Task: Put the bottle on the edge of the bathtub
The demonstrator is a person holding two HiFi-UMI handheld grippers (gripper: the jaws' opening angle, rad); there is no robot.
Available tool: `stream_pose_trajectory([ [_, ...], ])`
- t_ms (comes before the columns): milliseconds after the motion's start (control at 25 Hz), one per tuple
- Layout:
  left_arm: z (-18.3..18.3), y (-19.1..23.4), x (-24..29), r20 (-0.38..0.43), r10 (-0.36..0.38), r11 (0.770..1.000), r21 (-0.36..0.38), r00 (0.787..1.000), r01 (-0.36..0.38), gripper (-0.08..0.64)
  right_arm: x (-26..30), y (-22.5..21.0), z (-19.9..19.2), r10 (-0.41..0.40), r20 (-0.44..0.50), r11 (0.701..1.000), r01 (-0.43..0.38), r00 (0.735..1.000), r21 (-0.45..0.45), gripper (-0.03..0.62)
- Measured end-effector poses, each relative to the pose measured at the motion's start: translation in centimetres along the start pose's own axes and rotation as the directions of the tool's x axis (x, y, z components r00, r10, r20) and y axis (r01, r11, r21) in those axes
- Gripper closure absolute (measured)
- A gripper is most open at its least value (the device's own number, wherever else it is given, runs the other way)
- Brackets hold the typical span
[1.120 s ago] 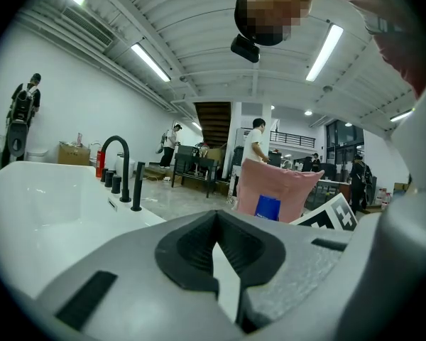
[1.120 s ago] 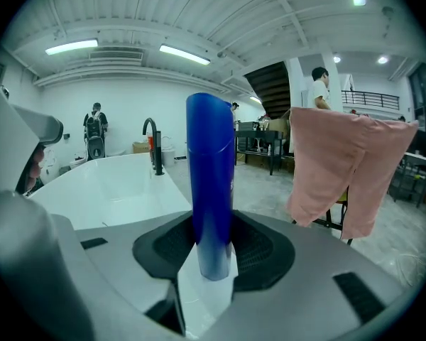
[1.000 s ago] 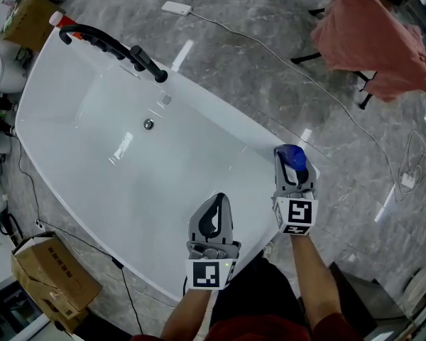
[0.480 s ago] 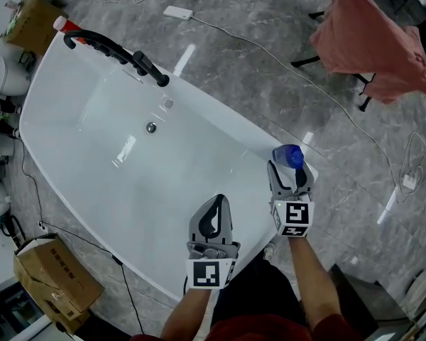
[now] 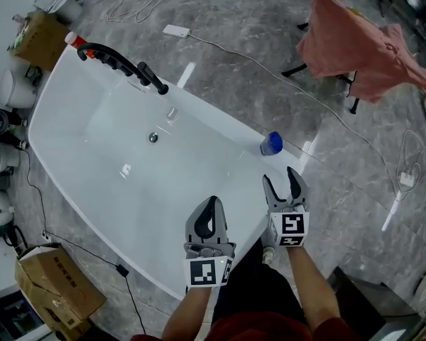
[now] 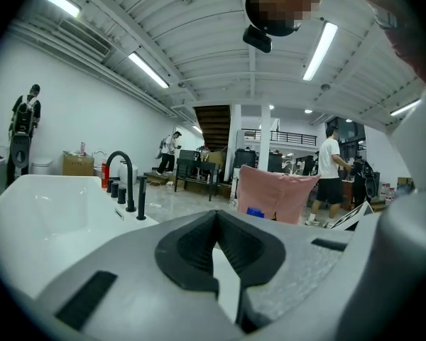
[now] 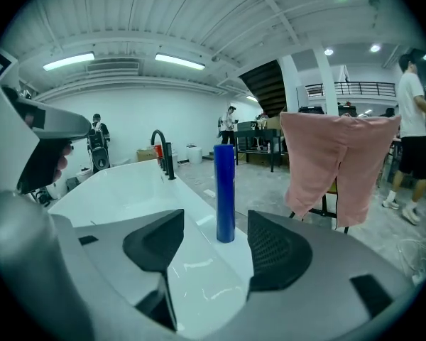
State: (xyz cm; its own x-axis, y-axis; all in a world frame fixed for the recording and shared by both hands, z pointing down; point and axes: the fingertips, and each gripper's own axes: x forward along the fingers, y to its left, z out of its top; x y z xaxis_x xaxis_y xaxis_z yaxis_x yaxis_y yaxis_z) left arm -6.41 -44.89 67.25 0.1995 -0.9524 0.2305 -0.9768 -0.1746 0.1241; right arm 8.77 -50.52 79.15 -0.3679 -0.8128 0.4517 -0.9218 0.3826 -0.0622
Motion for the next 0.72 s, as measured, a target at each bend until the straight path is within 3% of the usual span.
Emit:
stream_pose_trajectory([
  [720,6.9,-9.9,-19.8,0.057,0.038,0.997,0.059,0.998,-0.041,0.555,-28.5,1.7,6.8,0.007,0.18,1.0,-0.006,0.984,-0.009,0.333],
])
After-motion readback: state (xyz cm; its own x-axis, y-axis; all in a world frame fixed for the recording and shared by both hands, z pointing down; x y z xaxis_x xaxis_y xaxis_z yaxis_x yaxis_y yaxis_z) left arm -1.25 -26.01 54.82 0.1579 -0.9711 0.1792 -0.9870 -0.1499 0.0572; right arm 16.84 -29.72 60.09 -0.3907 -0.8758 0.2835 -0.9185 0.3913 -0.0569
